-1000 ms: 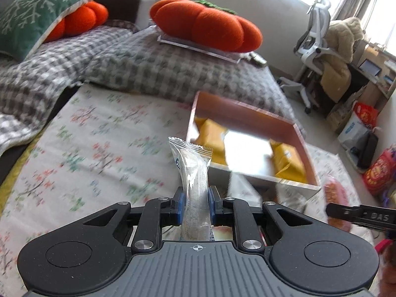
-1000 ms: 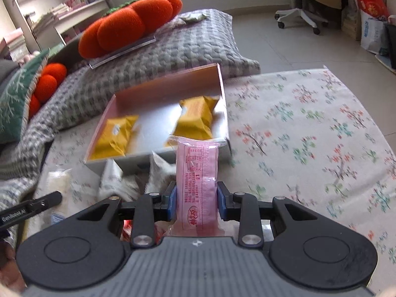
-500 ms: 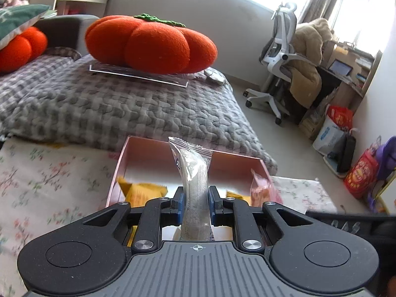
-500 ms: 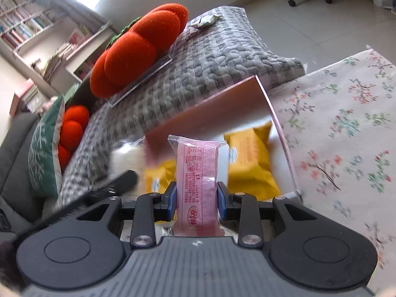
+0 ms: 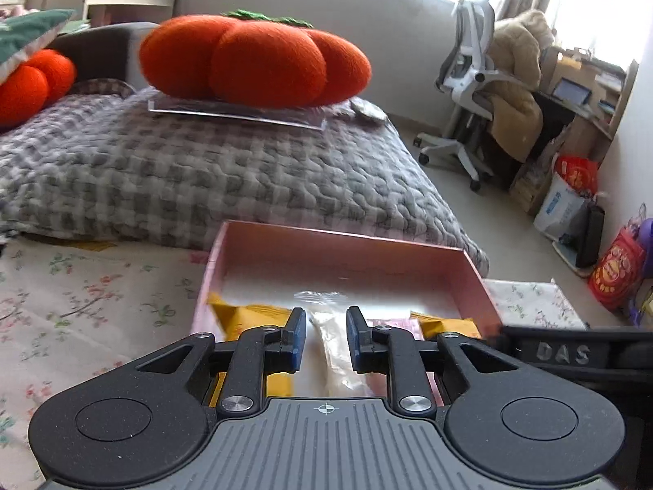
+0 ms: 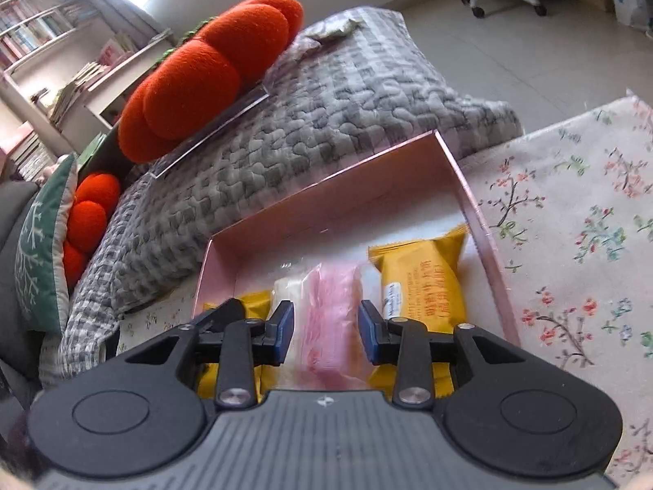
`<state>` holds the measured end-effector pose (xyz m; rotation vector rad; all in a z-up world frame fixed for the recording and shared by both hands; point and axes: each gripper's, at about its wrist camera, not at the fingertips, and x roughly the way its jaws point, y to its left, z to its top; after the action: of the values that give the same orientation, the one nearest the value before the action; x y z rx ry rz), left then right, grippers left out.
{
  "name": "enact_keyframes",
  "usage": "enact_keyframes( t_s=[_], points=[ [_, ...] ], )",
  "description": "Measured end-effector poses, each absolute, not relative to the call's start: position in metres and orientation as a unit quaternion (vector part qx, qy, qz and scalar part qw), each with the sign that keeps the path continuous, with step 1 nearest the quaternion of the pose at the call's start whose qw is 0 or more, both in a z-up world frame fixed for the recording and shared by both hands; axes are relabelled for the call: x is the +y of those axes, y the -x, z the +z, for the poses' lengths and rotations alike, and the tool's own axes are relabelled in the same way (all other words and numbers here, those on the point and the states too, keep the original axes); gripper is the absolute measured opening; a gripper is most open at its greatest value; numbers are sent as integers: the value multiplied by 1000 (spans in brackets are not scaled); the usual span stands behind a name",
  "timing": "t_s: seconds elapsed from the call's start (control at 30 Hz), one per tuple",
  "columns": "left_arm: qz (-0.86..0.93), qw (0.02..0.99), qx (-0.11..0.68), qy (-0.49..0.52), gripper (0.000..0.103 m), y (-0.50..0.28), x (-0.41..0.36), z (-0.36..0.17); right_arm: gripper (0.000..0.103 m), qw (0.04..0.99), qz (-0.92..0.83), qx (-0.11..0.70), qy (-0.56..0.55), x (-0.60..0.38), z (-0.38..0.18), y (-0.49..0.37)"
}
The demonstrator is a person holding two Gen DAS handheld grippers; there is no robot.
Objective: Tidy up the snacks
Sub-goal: 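Carry the pink and clear packets into the box between the cakes and release both, then grasp a white pillow-shaped packet with each tool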
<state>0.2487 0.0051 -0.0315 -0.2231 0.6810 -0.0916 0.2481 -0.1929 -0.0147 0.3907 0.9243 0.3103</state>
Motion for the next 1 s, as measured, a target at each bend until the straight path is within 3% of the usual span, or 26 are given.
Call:
enact_keyframes(
  t_s=[0.07,0.2,0.37,0.4,0.47,0.83,1.0],
  points=[
    [-35,933,340,117,22,-236,15,-26,41,873,137,439,-162,-195,-8,-240],
    [-12,927,358,113,37,-206,30,-21,52,874,120,446,-151,-219,3,-212],
    [-11,919,375,124,42,-176,37,-14,57,866,91,456,-183,-245,20,-184],
    [-9,921,372,117,49,-171,35,-13,63,867,96,452,-187,-245,23,-178],
    [-2,926,367,87,51,-163,26,-12,70,869,114,446,-181,-243,26,-163],
    [-39,917,387,85,56,-162,16,-33,67,868,115,461,-145,-241,8,-166],
    [-51,915,391,89,68,-164,8,-39,68,862,130,470,-138,-236,6,-162]
  ],
)
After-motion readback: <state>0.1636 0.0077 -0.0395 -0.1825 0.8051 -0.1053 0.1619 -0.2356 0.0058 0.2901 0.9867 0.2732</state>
